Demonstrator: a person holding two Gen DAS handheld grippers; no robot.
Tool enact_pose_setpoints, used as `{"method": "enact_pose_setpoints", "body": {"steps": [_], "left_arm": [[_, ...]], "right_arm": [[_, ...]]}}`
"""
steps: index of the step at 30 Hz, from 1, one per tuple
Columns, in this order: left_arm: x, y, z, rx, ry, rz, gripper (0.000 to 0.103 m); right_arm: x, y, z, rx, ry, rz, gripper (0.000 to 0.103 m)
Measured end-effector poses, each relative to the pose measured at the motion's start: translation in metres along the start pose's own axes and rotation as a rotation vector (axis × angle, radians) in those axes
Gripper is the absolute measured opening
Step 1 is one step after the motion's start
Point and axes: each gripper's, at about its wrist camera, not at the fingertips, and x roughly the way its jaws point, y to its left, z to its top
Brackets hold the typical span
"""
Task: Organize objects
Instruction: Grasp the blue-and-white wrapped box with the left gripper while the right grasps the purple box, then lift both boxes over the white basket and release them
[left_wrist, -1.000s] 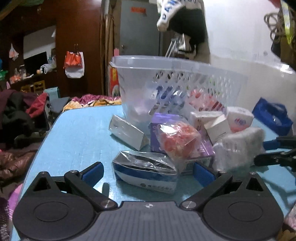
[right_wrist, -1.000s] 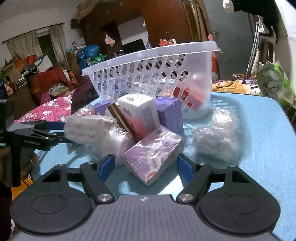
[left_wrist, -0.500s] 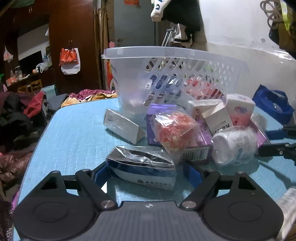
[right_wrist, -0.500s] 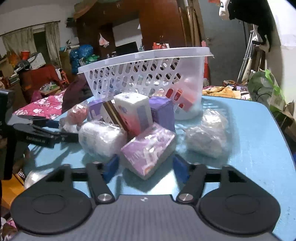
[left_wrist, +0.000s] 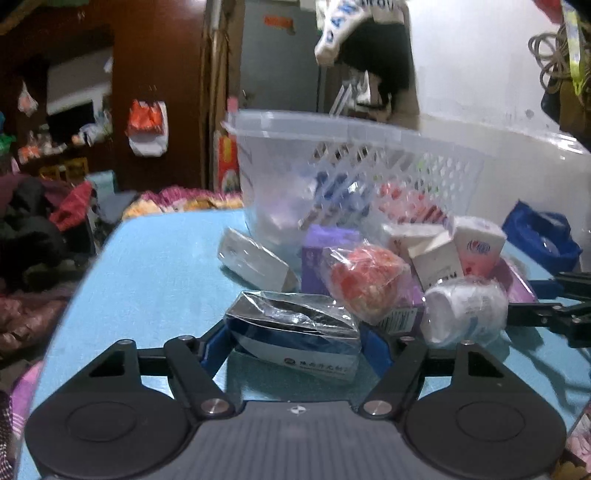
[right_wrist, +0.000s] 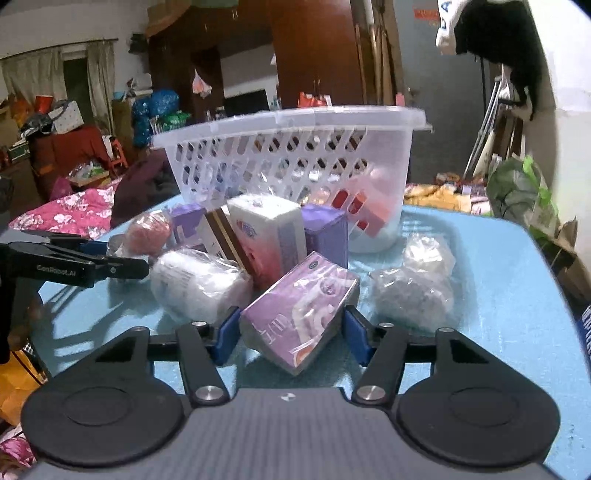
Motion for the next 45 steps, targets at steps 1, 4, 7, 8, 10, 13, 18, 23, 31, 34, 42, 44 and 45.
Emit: {"method": "enact_pose_setpoints", "body": {"steps": [1,4,7,8,10,13,18,23,31,34,42,44,45], "left_arm": [[-0.003,0.0,-0.002,0.001,-0.02,0.008,0.077],[-0.014,0.004,-0.007,-0.033,-0.073,-0.001,0.076],[-0.028,0.006,-0.008,-0.051,-0.142,-0.003,0.077],[-0.032,0.006,-0.007,-0.055,-0.165,-0.008,0.076],[-0.036,0.006,-0.005,-0.056,-0.186,-0.014,0.077],[-0.039,0.005,-0.004,-0.054,-0.204,-0.023,0.076],[-0.044,0.006,0.001,-0.064,-0.231,-0.052,0.076],[-0.054,0.001,0.029,-0.054,-0.284,-0.093,0.076],[-0.029,-0.019,0.144,-0.015,-0.297,-0.153,0.077],[-0.001,-0.027,0.166,-0.012,-0.241,-0.109,0.077],[0.045,-0.025,0.157,-0.015,-0.144,-0.078,0.103],[0.038,-0.02,0.149,-0.013,-0.159,-0.084,0.103],[0.033,-0.016,0.143,-0.02,-0.171,-0.09,0.103]], "right_arm": [[-0.004,0.001,0.0,-0.004,-0.012,0.003,0.062],[-0.017,0.004,-0.001,-0.012,-0.053,0.007,0.062],[-0.023,0.003,0.0,-0.01,-0.073,0.008,0.062],[-0.025,0.002,0.0,-0.008,-0.08,0.009,0.062],[-0.027,0.001,0.002,-0.002,-0.09,0.009,0.062],[-0.03,0.0,0.003,0.007,-0.105,0.019,0.062],[-0.038,-0.001,0.015,0.006,-0.139,0.023,0.062],[-0.05,-0.002,0.049,-0.03,-0.207,0.013,0.062],[-0.017,-0.008,0.156,-0.099,-0.26,-0.01,0.062],[0.014,-0.013,0.18,-0.102,-0.213,-0.022,0.062],[0.032,-0.016,0.162,-0.128,-0.197,-0.06,0.102],[0.016,-0.018,0.151,-0.129,-0.23,-0.051,0.103],[0.009,-0.02,0.146,-0.122,-0.232,-0.046,0.103]]}}
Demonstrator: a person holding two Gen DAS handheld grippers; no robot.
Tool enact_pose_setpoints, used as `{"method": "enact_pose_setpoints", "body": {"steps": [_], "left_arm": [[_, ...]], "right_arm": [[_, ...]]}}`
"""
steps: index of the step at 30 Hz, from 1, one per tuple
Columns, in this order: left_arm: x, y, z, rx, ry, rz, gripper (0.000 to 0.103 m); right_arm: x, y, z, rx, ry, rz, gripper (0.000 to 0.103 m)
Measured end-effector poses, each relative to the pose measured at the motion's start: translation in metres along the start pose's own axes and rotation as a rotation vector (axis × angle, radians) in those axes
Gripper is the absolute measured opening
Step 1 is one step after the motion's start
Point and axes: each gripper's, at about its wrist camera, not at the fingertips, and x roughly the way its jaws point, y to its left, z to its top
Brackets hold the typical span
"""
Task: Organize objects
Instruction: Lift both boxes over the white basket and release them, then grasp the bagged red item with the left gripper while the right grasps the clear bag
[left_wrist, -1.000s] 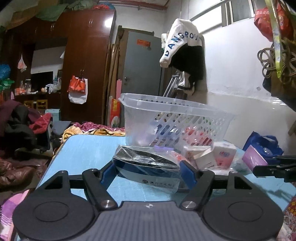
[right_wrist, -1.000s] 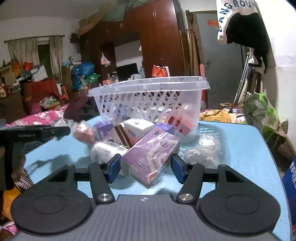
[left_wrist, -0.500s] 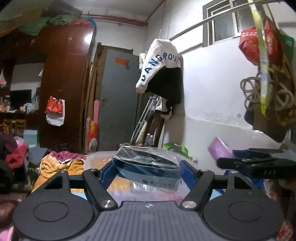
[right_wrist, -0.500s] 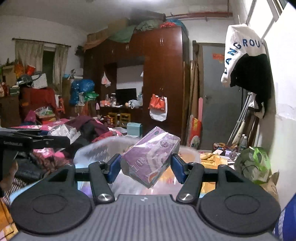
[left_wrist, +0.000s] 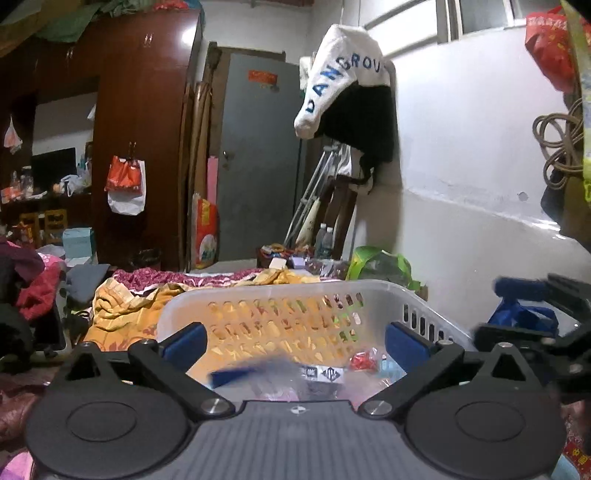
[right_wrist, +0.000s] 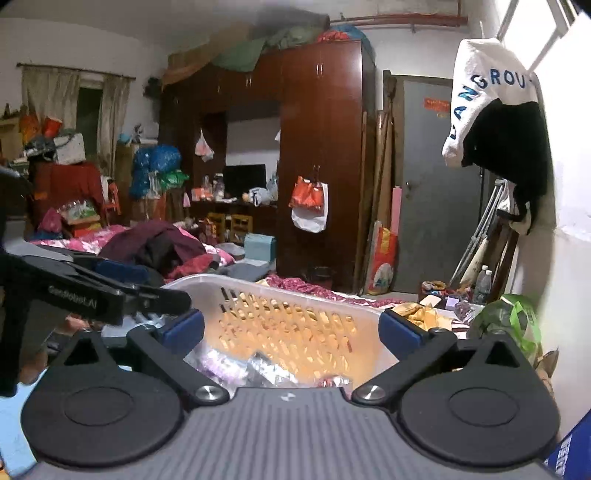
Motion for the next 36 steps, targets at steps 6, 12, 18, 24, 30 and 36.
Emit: {"method": "enact_pose_setpoints", "body": {"steps": [6,12,18,24,30,36], "left_arm": [[-0.032,0.018,-0.04,-0.037,-0.019,-0.067,0.103],[-0.085,0.024,-0.093,-0.062,-0.037,0.002,0.103],[-0.109,0.019,-0.135,-0.038,-0.017,0.079,0.102],[-0.097,0.005,-0.158,0.01,0.077,0.071,0.097],[-0.091,-0.002,-0.171,0.024,0.119,0.083,0.077],[-0.09,-0.006,-0.177,0.019,0.113,0.082,0.066]], "right_arm": [[-0.027,-0.027,-0.041,0.116,0.063,-0.028,0.103],[-0.03,-0.033,-0.091,0.176,0.2,-0.083,0.103],[-0.029,-0.027,-0.114,0.186,0.255,-0.081,0.103],[-0.025,-0.031,-0.125,0.207,0.286,-0.096,0.103],[-0.022,-0.023,-0.131,0.177,0.303,-0.109,0.103],[-0.02,-0.019,-0.131,0.159,0.312,-0.119,0.093]]}}
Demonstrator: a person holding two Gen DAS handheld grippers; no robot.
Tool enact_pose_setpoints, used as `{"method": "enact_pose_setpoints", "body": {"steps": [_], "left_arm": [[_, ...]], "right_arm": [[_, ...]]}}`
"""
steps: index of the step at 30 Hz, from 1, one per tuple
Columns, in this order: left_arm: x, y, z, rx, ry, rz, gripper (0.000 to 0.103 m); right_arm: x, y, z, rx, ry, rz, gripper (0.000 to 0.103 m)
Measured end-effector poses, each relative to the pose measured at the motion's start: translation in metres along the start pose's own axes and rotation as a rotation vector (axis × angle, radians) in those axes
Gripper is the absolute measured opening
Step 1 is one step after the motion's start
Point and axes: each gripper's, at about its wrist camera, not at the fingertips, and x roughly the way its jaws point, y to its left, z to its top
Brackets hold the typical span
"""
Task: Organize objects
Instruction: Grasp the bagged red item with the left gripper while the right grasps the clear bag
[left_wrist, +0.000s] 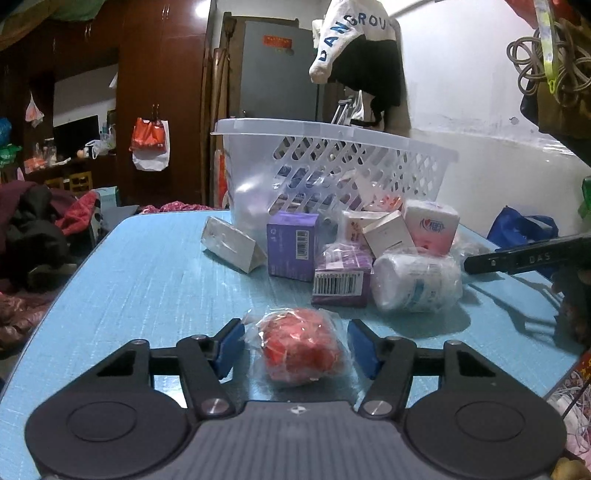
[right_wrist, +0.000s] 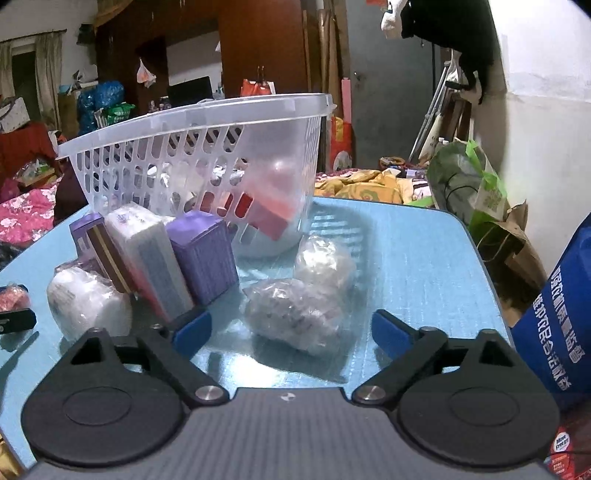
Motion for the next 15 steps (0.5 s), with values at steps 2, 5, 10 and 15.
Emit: {"method": "enact_pose_setpoints", "body": {"steps": [2,5,10,15], "left_arm": [[0.001,-0.001,-0.001,0.001,-0.005,0.004,0.066],[0.001,-0.003,-0.001,0.0,-0.015,0.013,0.057],[-0.004,0.002,-0.003,-0.04,-0.053,-0.006,0.052],[-0.012,-0.001,-0.002,-0.025,-0.094,-0.026,0.052]], "right_arm": [[0.002,-0.002,0.001,0.013,0.009,0.015,0.089],[0.003,-0.002,0.0,0.017,0.017,0.017,0.063],[-0.005,-0.012,-0.003,0.065,-0.03,0.072,0.061],[-0.017,-0.014,-0.005,0.072,-0.109,0.096,0.061]]}}
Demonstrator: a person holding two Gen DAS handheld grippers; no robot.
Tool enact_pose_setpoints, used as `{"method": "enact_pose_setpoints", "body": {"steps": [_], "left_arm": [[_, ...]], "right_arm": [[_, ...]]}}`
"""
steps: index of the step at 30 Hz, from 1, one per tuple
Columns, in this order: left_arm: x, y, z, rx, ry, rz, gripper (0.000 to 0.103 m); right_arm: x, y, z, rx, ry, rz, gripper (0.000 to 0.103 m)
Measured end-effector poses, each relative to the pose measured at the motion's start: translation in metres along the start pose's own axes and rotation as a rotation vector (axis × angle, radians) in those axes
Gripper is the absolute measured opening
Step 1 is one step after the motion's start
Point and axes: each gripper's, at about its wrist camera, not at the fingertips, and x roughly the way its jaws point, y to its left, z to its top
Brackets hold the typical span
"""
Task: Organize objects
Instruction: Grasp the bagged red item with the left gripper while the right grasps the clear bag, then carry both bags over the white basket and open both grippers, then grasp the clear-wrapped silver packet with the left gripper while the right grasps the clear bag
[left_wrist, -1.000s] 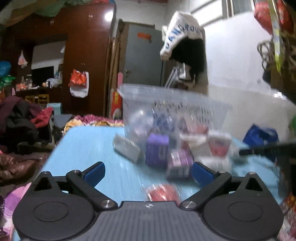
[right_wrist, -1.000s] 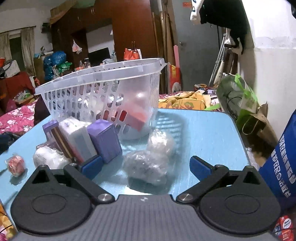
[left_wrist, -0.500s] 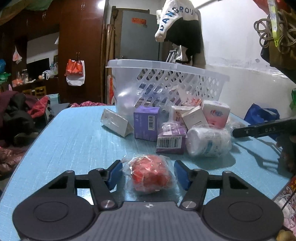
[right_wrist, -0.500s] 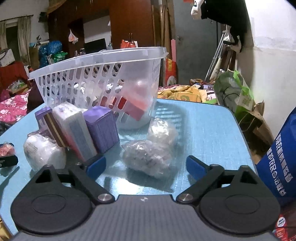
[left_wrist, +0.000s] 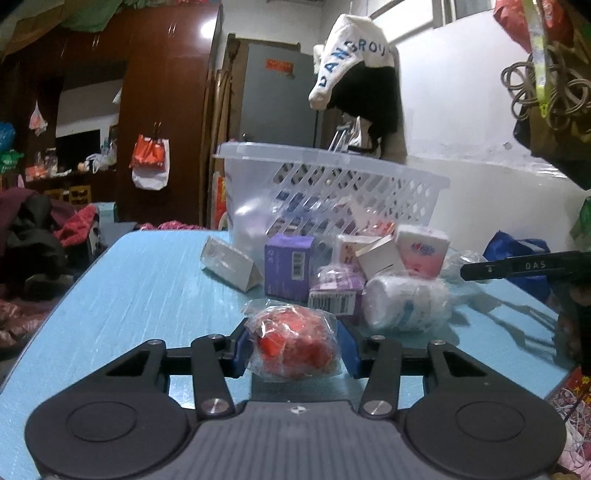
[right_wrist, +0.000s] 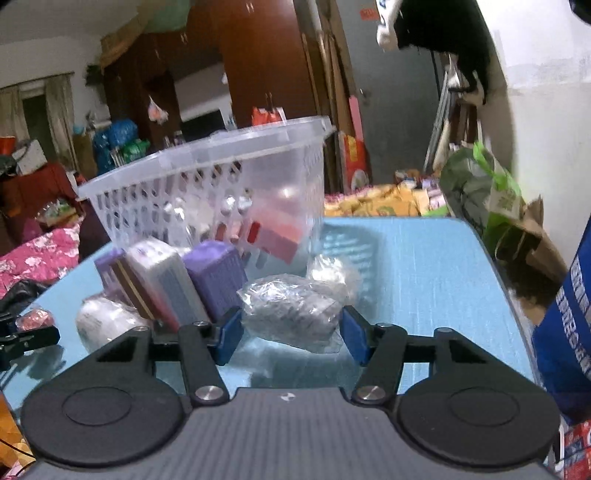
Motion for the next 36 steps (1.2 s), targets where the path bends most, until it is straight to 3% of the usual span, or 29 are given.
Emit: {"method": "enact_pose_setpoints", "body": {"steps": [5,14,17,21,24,27,29,30,31,36], "left_arm": [[-0.005,-0.005,0.0,0.019,-0.032,-0.032,0.052],[-0.008,-0.004,0.016,-0.003,-0.073,-0.073,0.051],[-0.011,-0.003,0.051,0.005,-0.127,-0.105,0.051],[0.015,-0.002,0.132,0.017,-0.147,-0.146,0.051],[0.064,0.001,0.187,-0.007,-0.081,-0.137,0.051],[0.106,0.003,0.207,-0.023,0.0,-0.139,0.052],[0.122,0.001,0.206,-0.014,0.019,-0.156,0.058],[0.127,-0.001,0.204,-0.001,0.023,-0.15,0.075],[0.131,-0.002,0.202,0.003,0.029,-0.135,0.093],[0.102,0.006,0.189,0.021,-0.026,-0.081,0.094]], "right_arm": [[-0.017,0.01,-0.004,-0.061,-0.118,0.003,0.061],[-0.036,0.024,0.008,-0.067,-0.173,0.049,0.061],[-0.051,0.037,0.035,-0.094,-0.241,0.08,0.061],[-0.045,0.064,0.098,-0.186,-0.303,0.09,0.061],[-0.012,0.076,0.139,-0.218,-0.255,0.092,0.061],[0.028,0.082,0.157,-0.252,-0.172,0.052,0.061],[0.045,0.079,0.159,-0.242,-0.143,0.057,0.068],[0.051,0.078,0.159,-0.239,-0.125,0.064,0.073],[0.052,0.078,0.159,-0.231,-0.125,0.064,0.086],[0.022,0.065,0.144,-0.206,-0.19,0.054,0.103]]}}
